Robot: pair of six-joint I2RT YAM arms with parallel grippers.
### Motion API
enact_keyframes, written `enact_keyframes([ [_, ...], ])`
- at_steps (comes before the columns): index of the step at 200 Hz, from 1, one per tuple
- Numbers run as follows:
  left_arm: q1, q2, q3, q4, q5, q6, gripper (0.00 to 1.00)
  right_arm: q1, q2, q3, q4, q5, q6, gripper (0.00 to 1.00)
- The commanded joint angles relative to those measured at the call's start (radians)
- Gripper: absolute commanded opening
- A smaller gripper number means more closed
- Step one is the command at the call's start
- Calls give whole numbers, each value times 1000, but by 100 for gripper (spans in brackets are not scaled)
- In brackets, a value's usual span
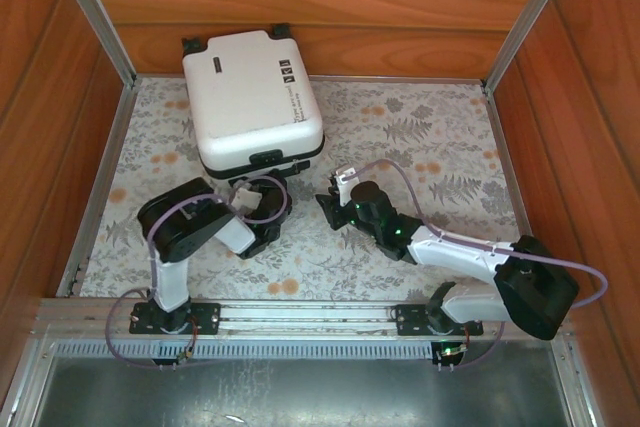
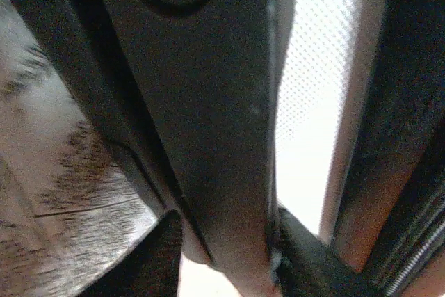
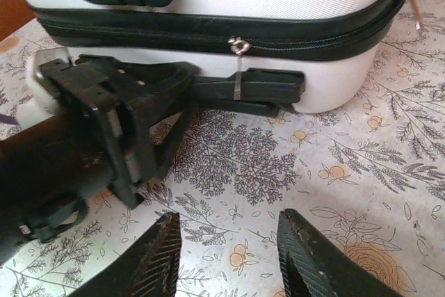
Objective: Pack the luggage
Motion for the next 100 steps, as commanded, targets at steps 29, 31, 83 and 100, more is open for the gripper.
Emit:
enact_keyframes([
  [29,7,249,-16,320,14,22,9,-10,-14,5,5,12,-65,46],
  [31,8,252,-18,321,15,14,7,-10,-11,6,4,12,-69,46],
  [83,19,277,-67,321,53,6,0,-70,163,60,113,-65,-107,65],
  [100,27,271,-86,321,66,11,0,-83,250,55,253,-133,-119,67],
])
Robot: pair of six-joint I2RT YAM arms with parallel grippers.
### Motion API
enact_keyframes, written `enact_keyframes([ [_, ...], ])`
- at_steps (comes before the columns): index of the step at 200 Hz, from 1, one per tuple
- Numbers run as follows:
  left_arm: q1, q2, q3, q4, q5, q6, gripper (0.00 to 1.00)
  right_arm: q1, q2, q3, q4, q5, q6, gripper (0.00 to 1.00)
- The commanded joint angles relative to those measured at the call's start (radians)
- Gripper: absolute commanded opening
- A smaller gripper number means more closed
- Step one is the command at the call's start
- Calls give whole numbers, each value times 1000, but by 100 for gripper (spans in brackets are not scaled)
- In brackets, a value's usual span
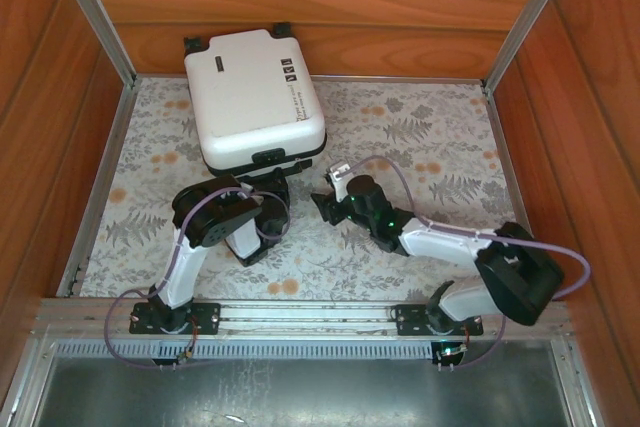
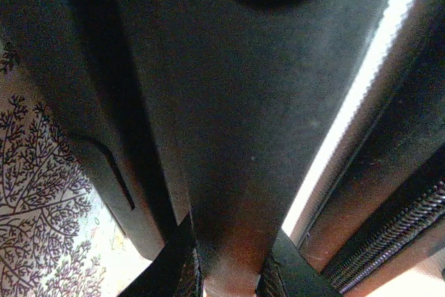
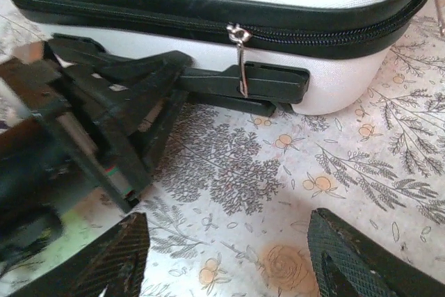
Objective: Pack the luggage
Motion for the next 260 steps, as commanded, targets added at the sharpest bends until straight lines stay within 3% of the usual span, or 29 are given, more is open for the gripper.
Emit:
enact_keyframes([
  [1,25,64,-58,-146,55,-37,0,-20,103,15,185,-86,-27,67],
  [80,39,83,-85,-146,100,-76,0,-37,393,112,575,-39,-32,64],
  [124,39,100,-88,-146,99,-93,0,-52,462,184,587,-2,-19,61],
  [155,39,111,-85,-147,101,-108,0,-62,502,223,570,-13,-7,55],
  [225,39,124,-83,-146,110,-112,0,-62,549,275,545,-6,-6,22],
  [260,39,117,-91,-146,105,-105,0,-60,567,290,552,-36,13,19],
])
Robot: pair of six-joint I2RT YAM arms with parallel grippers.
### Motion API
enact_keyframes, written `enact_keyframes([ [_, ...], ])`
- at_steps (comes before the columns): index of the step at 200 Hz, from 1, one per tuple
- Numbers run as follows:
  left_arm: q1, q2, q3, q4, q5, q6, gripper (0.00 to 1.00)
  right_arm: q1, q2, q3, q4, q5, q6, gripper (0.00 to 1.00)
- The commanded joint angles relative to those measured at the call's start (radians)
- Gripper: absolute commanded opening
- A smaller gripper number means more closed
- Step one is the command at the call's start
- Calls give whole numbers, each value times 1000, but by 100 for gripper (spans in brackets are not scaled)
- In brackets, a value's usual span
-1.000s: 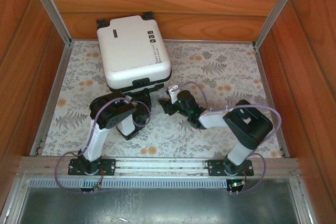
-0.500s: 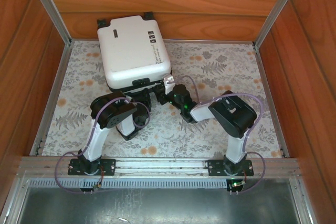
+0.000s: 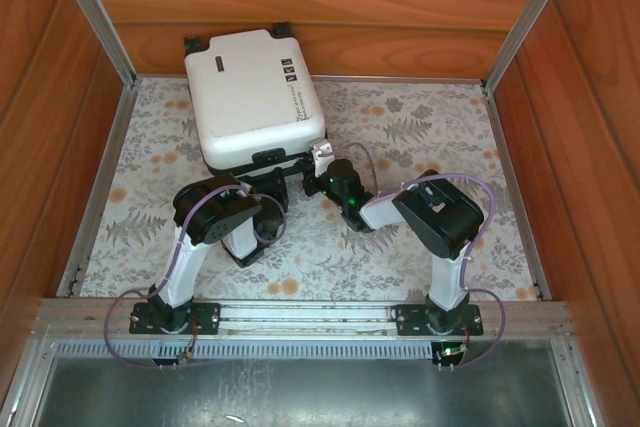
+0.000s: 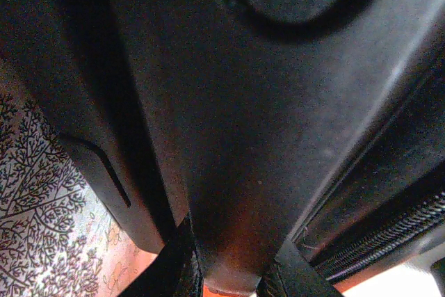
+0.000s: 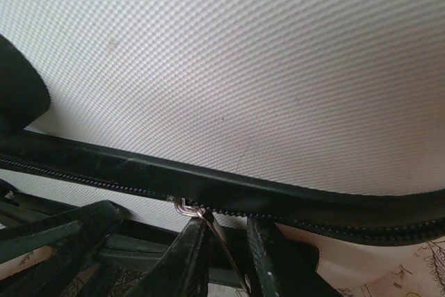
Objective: Pack the luggage
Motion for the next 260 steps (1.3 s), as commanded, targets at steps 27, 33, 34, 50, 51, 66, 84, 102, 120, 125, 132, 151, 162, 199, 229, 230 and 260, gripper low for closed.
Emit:
enact_keyframes([
  [27,15,86,-67,-208,22,-98,0,-1,62,74,26,-64,20,12],
  [33,15,85,-69,-208,21,-97,0,-1,59,69,30,-64,19,10],
  [34,15,84,-72,-208,21,-97,0,-1,59,67,31,-63,19,10],
  [50,14,73,-92,-209,10,-99,0,-1,33,39,40,-38,11,2],
  [51,15,73,-94,-208,10,-100,0,-1,31,37,39,-36,10,1],
  [66,17,57,-138,-209,-11,-115,0,-3,-16,-3,34,17,-9,0],
  [84,24,33,-196,-208,-16,-119,0,-17,-77,-41,-14,53,-16,0],
  [102,25,0,-244,-209,-21,-93,0,-36,-130,-56,-78,81,-15,0],
  [120,26,-20,-278,-208,-25,-84,0,-47,-171,-69,-141,105,-16,0],
  [125,26,-26,-287,-209,-27,-85,0,-50,-183,-76,-151,114,-14,0],
  [132,26,-30,-300,-209,-32,-87,0,-54,-203,-87,-165,127,-12,0],
  [151,26,-38,-338,-209,-40,-100,0,-71,-253,-109,-229,149,-18,0],
  [162,27,-40,-360,-209,-40,-107,0,-89,-290,-118,-265,144,-38,0],
  [199,27,-49,-419,-210,-30,-118,0,-205,-346,-115,-363,56,-63,0],
  [229,26,-43,-431,-209,0,-116,0,-274,-328,-42,-429,-37,-88,0],
  [230,27,-42,-430,-210,1,-116,0,-276,-325,-39,-432,-42,-88,0],
  [260,24,-29,-421,-210,32,-116,0,-307,-239,56,-464,-92,-114,0],
])
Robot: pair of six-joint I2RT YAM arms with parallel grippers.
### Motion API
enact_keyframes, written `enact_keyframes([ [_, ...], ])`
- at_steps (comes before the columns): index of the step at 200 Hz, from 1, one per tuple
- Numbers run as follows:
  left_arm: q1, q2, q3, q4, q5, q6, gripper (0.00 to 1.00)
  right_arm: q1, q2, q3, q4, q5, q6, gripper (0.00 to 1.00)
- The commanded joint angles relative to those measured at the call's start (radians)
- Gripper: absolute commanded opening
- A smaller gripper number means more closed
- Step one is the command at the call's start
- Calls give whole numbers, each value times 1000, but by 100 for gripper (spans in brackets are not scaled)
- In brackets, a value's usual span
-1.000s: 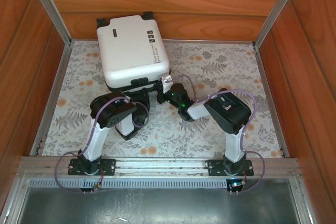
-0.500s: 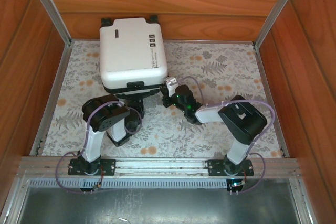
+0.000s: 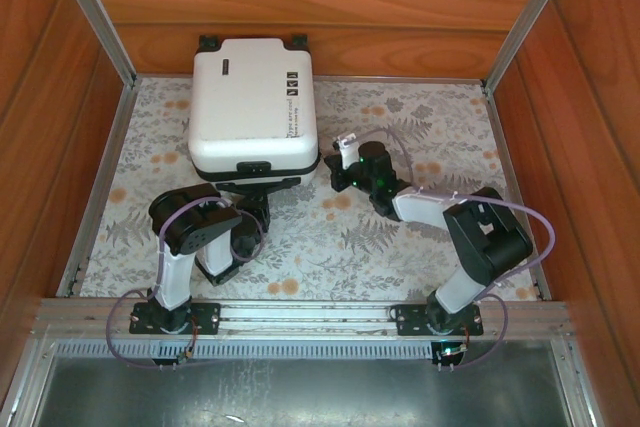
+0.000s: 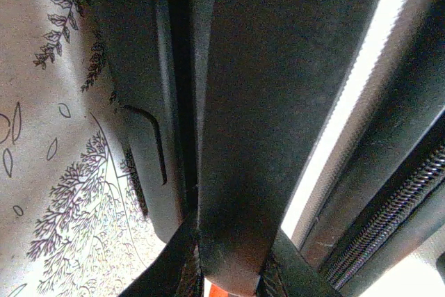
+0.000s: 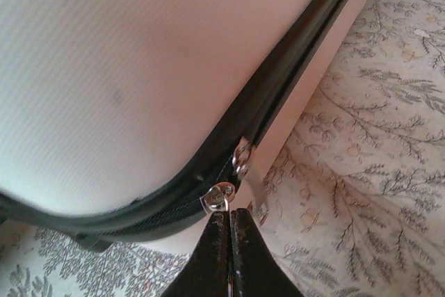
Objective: Pack the luggage
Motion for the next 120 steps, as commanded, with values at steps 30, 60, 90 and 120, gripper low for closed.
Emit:
enact_keyframes([
  [30,19,125,-133,-219,-40,-35,0,-136,112,146,-27,114,-32,0],
  [60,18,98,-115,-219,2,17,13,-147,94,140,-18,132,-5,42],
  [90,13,29,-61,-280,92,64,68,-147,-54,61,-71,232,16,61],
  [120,-26,-93,0,-418,136,126,76,-152,-247,-53,-136,354,19,73],
])
